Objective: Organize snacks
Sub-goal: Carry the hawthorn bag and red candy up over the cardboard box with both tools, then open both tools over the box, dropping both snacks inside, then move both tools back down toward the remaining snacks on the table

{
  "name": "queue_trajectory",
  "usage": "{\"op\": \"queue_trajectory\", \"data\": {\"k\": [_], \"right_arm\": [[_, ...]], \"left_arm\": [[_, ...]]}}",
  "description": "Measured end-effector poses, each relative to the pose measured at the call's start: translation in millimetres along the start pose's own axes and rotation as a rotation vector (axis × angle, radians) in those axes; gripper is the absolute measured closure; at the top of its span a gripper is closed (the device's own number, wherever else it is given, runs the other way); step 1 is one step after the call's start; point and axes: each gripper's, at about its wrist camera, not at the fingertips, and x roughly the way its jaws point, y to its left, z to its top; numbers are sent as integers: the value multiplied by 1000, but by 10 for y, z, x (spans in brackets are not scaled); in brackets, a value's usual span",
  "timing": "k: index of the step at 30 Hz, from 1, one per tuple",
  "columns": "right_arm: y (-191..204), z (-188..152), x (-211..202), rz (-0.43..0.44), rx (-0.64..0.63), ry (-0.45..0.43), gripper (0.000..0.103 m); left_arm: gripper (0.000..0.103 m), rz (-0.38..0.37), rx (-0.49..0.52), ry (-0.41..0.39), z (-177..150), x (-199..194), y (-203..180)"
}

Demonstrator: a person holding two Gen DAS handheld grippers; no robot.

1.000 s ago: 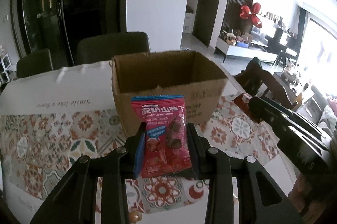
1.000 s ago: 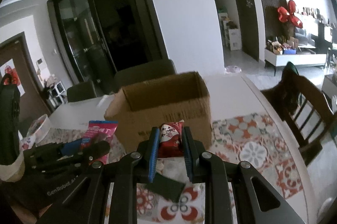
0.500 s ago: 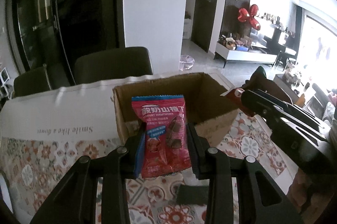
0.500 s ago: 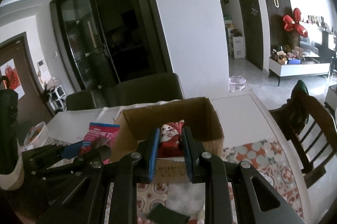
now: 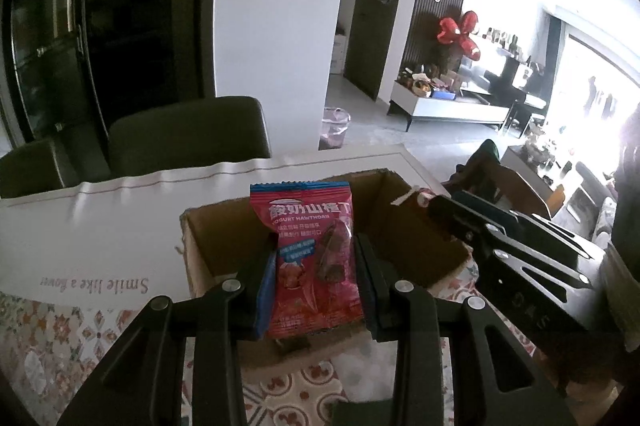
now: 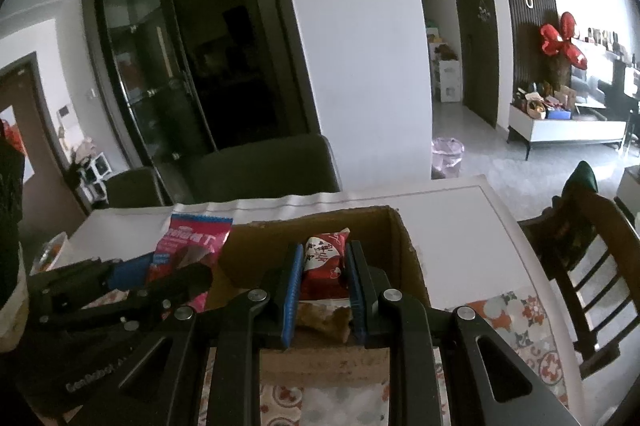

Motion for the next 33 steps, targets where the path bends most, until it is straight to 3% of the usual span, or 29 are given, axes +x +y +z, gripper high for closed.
{"op": "queue_trajectory", "data": {"k": [4, 6, 10, 15, 17, 23, 26, 33], "right_arm": [[-8, 23, 105, -12, -3, 17, 79], [-8, 16, 137, -15, -1, 21, 79], [-54, -4, 146, -44, 13, 21, 52], [-60, -81, 24, -70, -4, 10, 50], [-57, -125, -58, -75, -4, 0, 43], [16, -274, -339, -67, -14, -21, 42], [72, -366, -518, -79, -21, -49, 31], [163, -674, -884, -125, -65, -78, 19]], "left_arm": [[62, 7, 16, 23, 26, 126, 5], [47, 7, 32, 35, 31, 162, -15], [46, 42, 40, 27, -14, 107, -12], [44, 76, 33, 17, -156, -44, 19], [44, 83, 36, 16, -221, -130, 9], [41, 89, 36, -7, -427, -486, 12], [40, 89, 23, -24, -564, -671, 37], [40, 139, 53, -48, -973, -1048, -23]]}}
